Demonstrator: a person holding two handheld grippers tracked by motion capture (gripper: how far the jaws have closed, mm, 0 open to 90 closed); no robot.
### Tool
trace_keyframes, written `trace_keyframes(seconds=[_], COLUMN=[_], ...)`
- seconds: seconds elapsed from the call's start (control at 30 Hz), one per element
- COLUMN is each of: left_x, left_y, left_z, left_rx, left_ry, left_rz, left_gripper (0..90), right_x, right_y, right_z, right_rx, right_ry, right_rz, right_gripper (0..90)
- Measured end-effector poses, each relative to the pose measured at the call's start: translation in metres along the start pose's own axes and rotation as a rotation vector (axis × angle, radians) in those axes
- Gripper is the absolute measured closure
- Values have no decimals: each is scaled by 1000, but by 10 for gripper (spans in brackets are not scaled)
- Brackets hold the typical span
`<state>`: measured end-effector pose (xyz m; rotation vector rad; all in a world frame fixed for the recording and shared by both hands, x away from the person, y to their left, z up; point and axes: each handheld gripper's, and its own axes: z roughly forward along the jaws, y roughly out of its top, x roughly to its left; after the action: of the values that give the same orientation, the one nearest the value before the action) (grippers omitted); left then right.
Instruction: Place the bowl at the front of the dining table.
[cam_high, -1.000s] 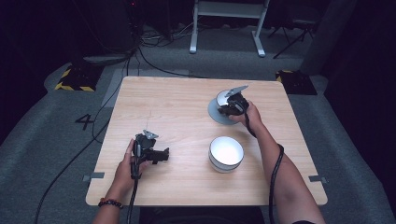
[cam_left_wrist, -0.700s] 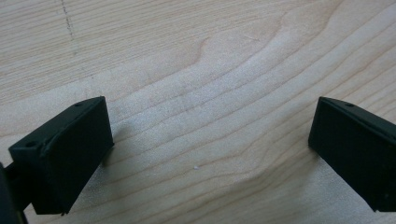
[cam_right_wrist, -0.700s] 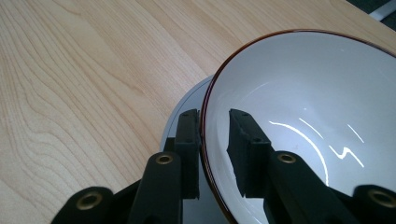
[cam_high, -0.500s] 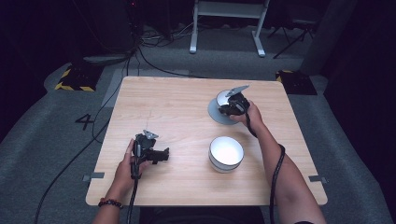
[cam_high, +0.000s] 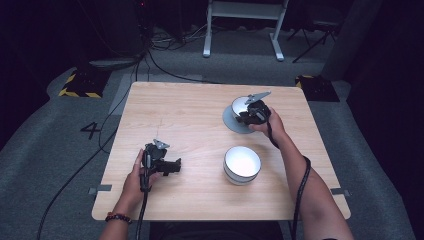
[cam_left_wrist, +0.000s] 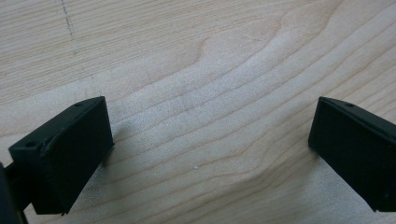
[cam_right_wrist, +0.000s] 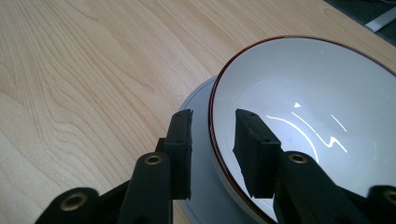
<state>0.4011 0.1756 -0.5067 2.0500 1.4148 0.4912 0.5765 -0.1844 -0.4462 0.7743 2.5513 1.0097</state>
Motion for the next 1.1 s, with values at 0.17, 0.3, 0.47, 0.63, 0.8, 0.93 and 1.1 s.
trace_keyframes(seconds=[0.17,0.3,0.47,0.63,0.8,0.93,1.1], left_x=[0,0,0,0,0,0,0], left_y=[0,0,0,0,0,0,0], left_z=[0,0,0,0,0,0,0], left_rx=[1,0,0,1,0,0,0], left_ry=[0,0,0,0,0,0,0], left_rz=[2,0,0,0,0,0,0], left_gripper=[0,0,0,0,0,0,0], right_x=[-1,0,6,11,14,18,21], right_y=[-1,-2,-3,-1,0,-1,-3], right_z=[-8,-12,-17,-21,-24,-26,-30], right_rx=[-4,-11,-14,-22,-19,-16,-16], right_ry=[-19,-17,-15,-18,-21,-32,-53], right_rz=[-1,-1,-11,-27,-42,-47,-56], right_gripper=[633,605,539,490,423,355,309])
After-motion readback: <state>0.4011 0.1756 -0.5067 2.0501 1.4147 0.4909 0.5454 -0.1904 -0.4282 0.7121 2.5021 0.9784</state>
